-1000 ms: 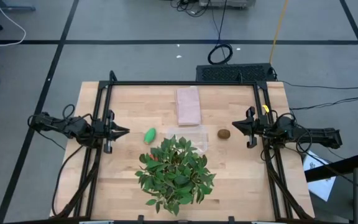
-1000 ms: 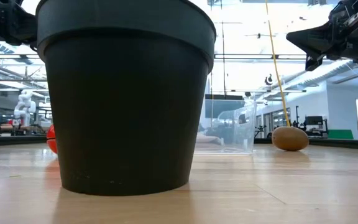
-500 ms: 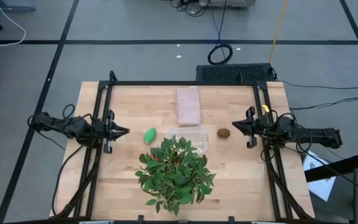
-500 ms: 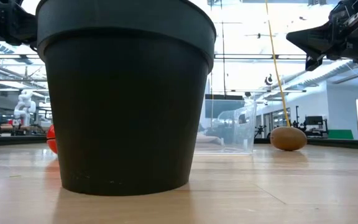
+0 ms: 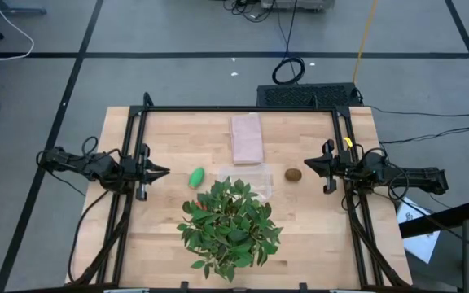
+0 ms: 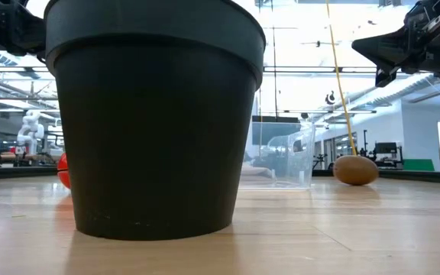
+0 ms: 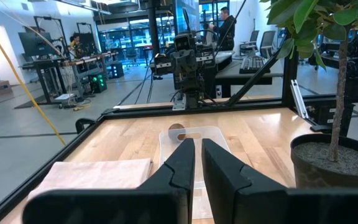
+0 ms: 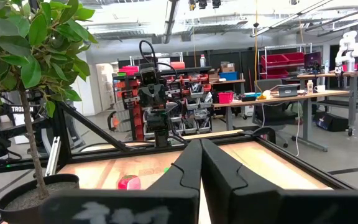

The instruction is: Pick and placing Produce into tupperware

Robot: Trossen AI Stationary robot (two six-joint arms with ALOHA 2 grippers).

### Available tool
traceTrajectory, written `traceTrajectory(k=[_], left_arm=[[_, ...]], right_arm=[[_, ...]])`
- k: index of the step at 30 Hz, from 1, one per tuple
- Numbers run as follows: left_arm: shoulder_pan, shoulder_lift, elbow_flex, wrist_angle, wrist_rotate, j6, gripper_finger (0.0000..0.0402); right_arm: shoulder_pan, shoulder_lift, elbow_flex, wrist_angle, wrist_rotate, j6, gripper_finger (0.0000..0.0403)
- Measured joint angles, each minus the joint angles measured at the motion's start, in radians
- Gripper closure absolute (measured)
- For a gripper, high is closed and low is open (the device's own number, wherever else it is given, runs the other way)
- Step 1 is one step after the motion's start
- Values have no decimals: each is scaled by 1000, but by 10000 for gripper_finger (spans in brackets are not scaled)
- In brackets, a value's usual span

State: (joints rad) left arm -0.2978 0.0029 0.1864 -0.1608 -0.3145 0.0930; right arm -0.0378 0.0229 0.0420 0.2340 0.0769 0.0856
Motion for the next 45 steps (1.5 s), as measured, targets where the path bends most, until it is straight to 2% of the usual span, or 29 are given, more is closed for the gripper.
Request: traceTrajectory(k=[14,22,29,33,39,45], left_arm=[[0,0,0,169,1,-32,366],[0,0,0,245,99,-63,366],[1,6,0,247,-36,-50,366],[1,21,0,229,-71,-39,366],[1,83,0,223,-143,-20,366],[2,110,0,224,-200,-20,355]], right_arm=[[0,0,0,40,0,33,403],[0,0,0,46,0,23,403],[-1,11,0,107,34,-9,403],[-10,40,0,132,38,-13,403],[-15,105,0,80,57,33,403],[-15,147,0,125,58,30,403]])
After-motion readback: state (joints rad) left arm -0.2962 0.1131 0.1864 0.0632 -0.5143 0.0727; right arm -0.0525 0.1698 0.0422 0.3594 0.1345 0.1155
